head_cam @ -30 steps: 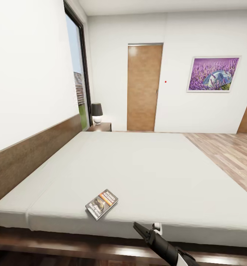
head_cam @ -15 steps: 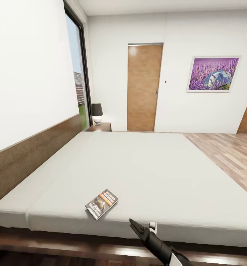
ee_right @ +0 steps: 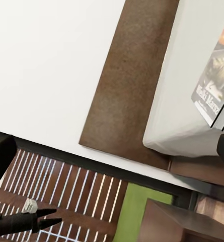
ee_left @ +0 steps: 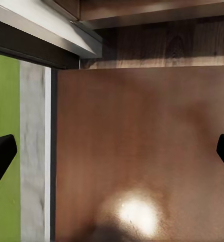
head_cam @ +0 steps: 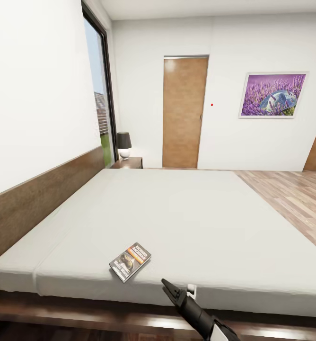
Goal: In the bedroom, move the book from the bed onto either nightstand, and place the two sandals side by side next to the bed.
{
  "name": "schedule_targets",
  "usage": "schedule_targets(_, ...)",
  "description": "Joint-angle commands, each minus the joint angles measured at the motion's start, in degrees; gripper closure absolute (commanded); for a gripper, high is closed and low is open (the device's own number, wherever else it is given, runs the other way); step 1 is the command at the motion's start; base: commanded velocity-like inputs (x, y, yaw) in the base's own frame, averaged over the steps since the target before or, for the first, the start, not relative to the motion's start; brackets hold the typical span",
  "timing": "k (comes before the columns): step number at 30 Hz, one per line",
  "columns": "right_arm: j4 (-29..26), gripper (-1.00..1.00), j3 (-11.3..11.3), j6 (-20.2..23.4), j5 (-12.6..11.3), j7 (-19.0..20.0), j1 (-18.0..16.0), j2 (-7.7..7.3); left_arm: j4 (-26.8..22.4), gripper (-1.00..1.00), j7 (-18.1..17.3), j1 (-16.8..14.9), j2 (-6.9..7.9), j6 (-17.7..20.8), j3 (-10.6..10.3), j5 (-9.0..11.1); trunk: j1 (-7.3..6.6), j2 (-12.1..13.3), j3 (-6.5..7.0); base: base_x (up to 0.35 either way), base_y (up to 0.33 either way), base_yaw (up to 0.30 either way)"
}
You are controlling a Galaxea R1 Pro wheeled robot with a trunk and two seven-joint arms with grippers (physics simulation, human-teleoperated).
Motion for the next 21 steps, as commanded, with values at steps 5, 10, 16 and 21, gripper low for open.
schedule_targets(5,1.51,-1.0,0.1,0.92,-0.94,-1.53,-0.04,0.76,-0.11,-1.0,0.42,-0.42,-0.02,0.19,-0.32,0.62,-0.01,-0.03,-0.06,0.0,0.0,0.0)
schedule_targets(10,3.98,-1.0,0.07,1.02,-2.32,-3.29,-0.05,0.99,-0.11,-1.0,0.42,-0.42,-0.04,0.19,-0.32,0.61,-0.01,-0.03,-0.06,0.0,0.0,0.0)
schedule_targets(16,5.47,-1.0,0.04,1.08,-3.64,-4.32,-0.06,1.05,-0.11,-1.0,0.42,-0.42,-0.05,0.19,-0.32,0.62,-0.01,-0.03,-0.06,0.0,0.0,0.0)
schedule_targets(21,5.93,-1.0,-0.01,1.52,-4.29,-4.59,-0.06,0.97,-0.11,-1.0,0.42,-0.42,-0.05,0.2,-0.32,0.6,-0.01,-0.03,-0.06,0.0,0.0,0.0)
